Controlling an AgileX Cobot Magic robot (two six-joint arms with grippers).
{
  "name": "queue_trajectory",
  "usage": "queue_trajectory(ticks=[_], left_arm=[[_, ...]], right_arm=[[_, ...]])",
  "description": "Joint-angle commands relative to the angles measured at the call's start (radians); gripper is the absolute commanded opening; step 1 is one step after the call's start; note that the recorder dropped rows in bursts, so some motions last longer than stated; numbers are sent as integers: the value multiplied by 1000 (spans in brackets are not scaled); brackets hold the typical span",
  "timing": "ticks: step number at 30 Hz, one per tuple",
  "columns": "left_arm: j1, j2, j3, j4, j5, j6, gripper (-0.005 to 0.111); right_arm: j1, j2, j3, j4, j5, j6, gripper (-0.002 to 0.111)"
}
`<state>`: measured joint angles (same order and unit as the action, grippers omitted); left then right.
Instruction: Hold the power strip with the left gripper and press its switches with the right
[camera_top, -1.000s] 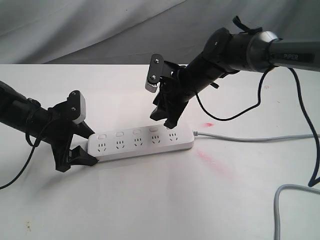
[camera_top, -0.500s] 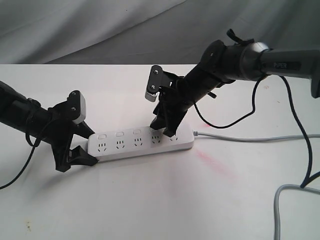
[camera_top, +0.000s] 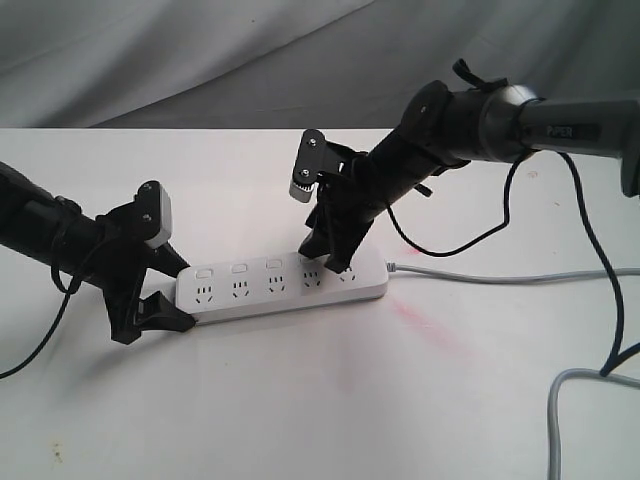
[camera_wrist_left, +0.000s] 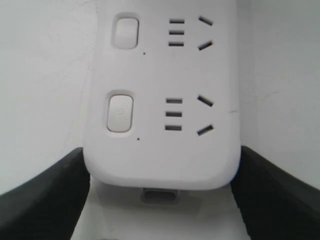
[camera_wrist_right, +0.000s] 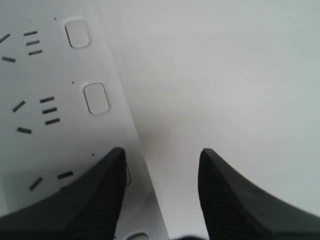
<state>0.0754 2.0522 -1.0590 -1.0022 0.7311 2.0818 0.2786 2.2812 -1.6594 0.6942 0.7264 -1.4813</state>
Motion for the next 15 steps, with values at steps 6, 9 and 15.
queue_trajectory(ticks=[6,9,15], left_arm=[[-5,-2,-5,-12,-2,-6,54],[-5,-2,-5,-12,-2,-6,54],[-5,-2,-5,-12,-2,-6,54]], right_arm=[[0,38,18,12,-5,-24,43],[0,38,34,5,-12,-29,43],[-3,38,75,1,-46,-59,43]])
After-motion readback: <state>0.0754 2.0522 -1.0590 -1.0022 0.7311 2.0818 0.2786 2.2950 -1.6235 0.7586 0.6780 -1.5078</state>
